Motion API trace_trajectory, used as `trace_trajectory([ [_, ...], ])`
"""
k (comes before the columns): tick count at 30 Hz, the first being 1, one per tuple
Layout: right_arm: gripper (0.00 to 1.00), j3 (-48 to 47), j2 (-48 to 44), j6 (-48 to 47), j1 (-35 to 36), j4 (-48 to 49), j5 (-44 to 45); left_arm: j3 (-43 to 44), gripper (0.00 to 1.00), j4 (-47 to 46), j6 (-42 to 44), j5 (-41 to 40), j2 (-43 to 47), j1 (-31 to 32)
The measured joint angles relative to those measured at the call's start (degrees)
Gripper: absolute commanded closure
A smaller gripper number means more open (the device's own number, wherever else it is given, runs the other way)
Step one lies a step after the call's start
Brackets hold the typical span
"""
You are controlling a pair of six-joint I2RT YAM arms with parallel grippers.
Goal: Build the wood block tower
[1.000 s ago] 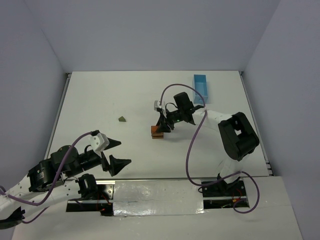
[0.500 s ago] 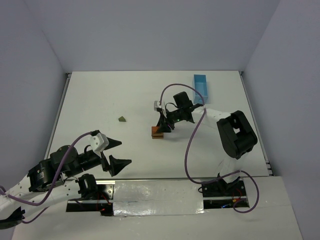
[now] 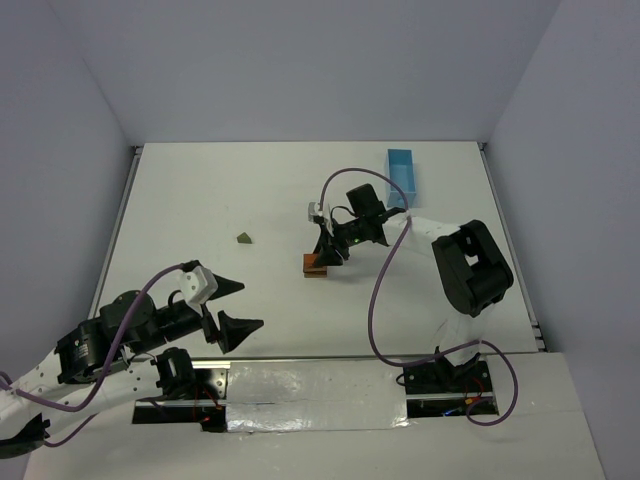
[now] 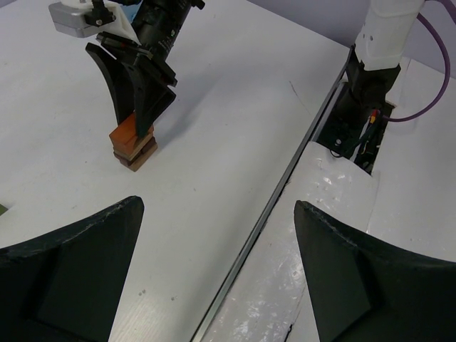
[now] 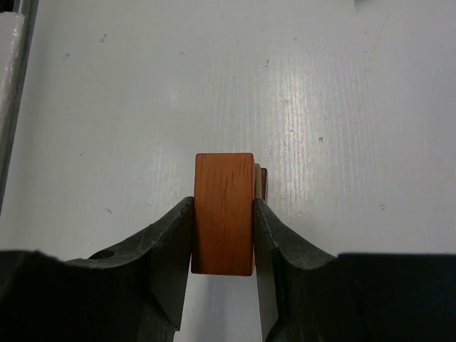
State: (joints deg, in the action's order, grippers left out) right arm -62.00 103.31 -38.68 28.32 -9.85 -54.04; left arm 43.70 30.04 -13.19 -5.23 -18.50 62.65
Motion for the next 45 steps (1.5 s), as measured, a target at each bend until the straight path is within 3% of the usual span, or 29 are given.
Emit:
trace_trajectory([
  [26, 0.53, 0.0, 0.0, 0.2, -0.02, 0.04, 0.04, -0.02, 0.01, -0.5, 1.07, 2.05, 0.0, 0.0],
  [28, 0.46, 0.0, 0.0, 0.22, -0.02, 0.04, 0.04, -0.02, 0.01, -0.5, 1.09, 2.47, 0.0, 0.0],
  [35, 0.43, 0.0, 0.0, 0.24, -0.02, 0.02, 0.07, -0.02, 0.0, -0.5, 1.09, 2.62, 0.0, 0.0],
  [36, 0.29, 0.0, 0.0, 0.24, -0.02, 0.0, 0.07, -0.02, 0.01, -0.5, 1.09, 2.62, 0.0, 0.0],
  [41, 0.22, 0.0, -0.07, 0.33, -0.02, 0.02, 0.09, -0.02, 0.01, -0.5, 1.07, 2.58, 0.0, 0.0],
  [42, 0.06, 0.02, -0.22, 0.44, -0.02, 0.11, 0.13, -0.02, 0.0, -0.5, 1.07, 2.54, 0.0, 0.0],
  [43, 0.0, 0.09, -0.52, 0.81, -0.02, 0.15, 0.24, -0.02, 0.0, -0.48, 1.07, 2.36, -0.02, 0.0],
  [45, 0.0, 0.26, -1.9, 1.42, -0.02, 0.39, 0.42, -0.02, 0.0, -0.48, 1.03, 1.75, -0.15, 0.0],
])
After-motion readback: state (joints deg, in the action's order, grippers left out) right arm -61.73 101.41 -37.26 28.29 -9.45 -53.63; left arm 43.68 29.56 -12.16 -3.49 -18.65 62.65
